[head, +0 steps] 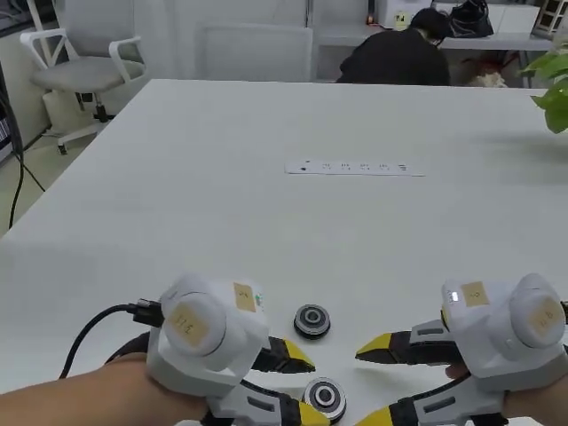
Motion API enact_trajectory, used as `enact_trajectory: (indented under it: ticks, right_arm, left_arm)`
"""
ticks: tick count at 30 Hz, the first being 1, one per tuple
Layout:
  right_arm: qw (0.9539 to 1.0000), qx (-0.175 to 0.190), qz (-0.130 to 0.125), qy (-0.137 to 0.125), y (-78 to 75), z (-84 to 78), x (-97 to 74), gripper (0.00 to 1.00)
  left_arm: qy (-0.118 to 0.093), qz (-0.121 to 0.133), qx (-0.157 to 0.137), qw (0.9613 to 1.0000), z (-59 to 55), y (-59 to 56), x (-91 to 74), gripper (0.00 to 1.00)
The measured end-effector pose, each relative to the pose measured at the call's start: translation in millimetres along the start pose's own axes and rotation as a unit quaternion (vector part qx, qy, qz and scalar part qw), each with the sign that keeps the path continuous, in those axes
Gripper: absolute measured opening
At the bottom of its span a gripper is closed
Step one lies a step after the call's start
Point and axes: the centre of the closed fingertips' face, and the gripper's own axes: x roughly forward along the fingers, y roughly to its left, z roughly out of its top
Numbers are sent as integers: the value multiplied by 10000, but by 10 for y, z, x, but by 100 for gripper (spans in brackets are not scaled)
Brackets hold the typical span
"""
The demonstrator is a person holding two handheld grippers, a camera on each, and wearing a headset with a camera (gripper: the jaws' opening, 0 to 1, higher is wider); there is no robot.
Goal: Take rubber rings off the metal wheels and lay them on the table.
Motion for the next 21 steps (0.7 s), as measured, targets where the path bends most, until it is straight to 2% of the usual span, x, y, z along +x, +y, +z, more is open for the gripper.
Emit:
enact_trajectory:
  ticks: [9, 21]
  right_arm:
    - [10000, 8, 11, -18, 10, -1, -4, 49]
    - [10000, -12, 30, -29, 22, 14, 9, 48]
  left_arm:
    - [43, -9, -17, 10000, -6, 1, 43, 28]
    - [109, 19, 161, 9998, -23, -16, 74, 18]
